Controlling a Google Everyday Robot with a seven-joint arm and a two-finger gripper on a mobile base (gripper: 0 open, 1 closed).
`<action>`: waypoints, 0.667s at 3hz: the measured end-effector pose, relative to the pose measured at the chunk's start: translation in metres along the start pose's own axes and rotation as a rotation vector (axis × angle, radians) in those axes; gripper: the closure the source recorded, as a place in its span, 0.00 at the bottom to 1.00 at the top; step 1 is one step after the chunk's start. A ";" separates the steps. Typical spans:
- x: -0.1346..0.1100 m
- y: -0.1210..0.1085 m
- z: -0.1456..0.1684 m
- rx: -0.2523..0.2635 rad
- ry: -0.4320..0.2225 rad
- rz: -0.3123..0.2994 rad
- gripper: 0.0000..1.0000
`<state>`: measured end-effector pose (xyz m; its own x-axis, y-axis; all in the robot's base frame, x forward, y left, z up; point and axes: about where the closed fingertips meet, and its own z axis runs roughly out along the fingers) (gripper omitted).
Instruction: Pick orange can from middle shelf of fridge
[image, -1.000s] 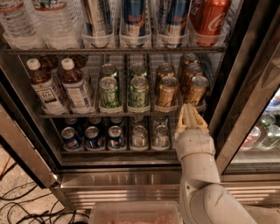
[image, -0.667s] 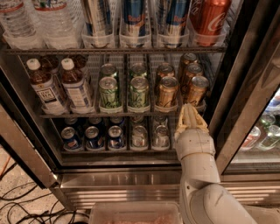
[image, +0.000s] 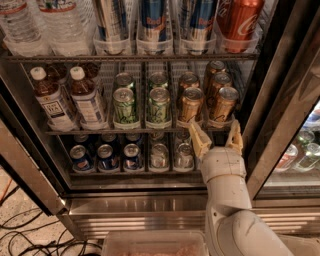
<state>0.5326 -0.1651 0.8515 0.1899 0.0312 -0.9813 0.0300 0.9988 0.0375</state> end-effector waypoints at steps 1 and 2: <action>-0.001 -0.001 0.001 0.010 -0.008 -0.005 0.33; -0.002 -0.002 0.001 0.020 -0.018 -0.008 0.35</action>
Offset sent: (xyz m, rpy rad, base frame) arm 0.0003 -0.0045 0.0030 -0.0069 -0.0272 -0.0352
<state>0.5335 -0.1677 0.8538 0.2070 0.0223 -0.9781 0.0513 0.9981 0.0336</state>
